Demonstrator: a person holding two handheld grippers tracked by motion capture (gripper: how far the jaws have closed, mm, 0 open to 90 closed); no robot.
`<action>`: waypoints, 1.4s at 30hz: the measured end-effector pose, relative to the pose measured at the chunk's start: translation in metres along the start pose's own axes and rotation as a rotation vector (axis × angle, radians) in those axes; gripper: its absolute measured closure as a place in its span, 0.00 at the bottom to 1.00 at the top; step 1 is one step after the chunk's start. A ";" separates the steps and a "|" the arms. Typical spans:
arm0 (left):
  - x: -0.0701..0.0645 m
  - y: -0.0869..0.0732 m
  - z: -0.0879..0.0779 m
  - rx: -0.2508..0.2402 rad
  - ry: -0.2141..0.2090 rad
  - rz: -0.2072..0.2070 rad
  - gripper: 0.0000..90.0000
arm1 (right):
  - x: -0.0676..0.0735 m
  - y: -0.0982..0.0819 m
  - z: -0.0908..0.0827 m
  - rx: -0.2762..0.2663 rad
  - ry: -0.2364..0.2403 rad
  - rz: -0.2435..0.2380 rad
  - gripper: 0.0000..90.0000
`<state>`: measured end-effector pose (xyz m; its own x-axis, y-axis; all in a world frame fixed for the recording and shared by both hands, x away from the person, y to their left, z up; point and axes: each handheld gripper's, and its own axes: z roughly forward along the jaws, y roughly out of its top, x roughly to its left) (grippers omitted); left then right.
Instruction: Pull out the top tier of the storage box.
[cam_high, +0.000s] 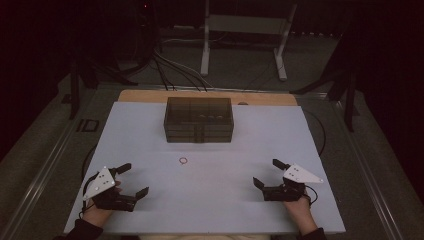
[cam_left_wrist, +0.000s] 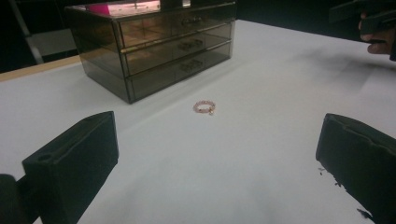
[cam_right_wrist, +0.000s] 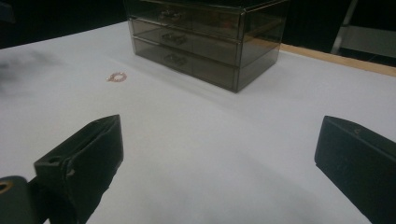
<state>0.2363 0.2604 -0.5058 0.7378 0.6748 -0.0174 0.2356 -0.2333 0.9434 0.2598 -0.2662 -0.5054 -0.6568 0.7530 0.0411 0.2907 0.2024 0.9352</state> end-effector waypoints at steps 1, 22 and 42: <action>0.000 0.000 0.000 0.001 0.001 0.004 0.00 | 0.001 0.000 0.000 -0.002 0.001 -0.003 0.02; -0.006 0.002 0.004 0.020 -0.019 0.025 0.00 | 0.004 0.002 -0.003 -0.016 0.003 -0.012 0.02; -0.013 0.019 0.006 0.007 -0.094 0.040 0.00 | 0.008 0.003 -0.002 -0.013 -0.003 -0.018 0.02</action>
<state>0.2348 0.2433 -0.4898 0.8024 0.5966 -0.0112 0.2094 -0.2640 0.9415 0.2536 -0.2610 -0.5014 -0.6598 0.7511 0.0233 0.2698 0.2078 0.9402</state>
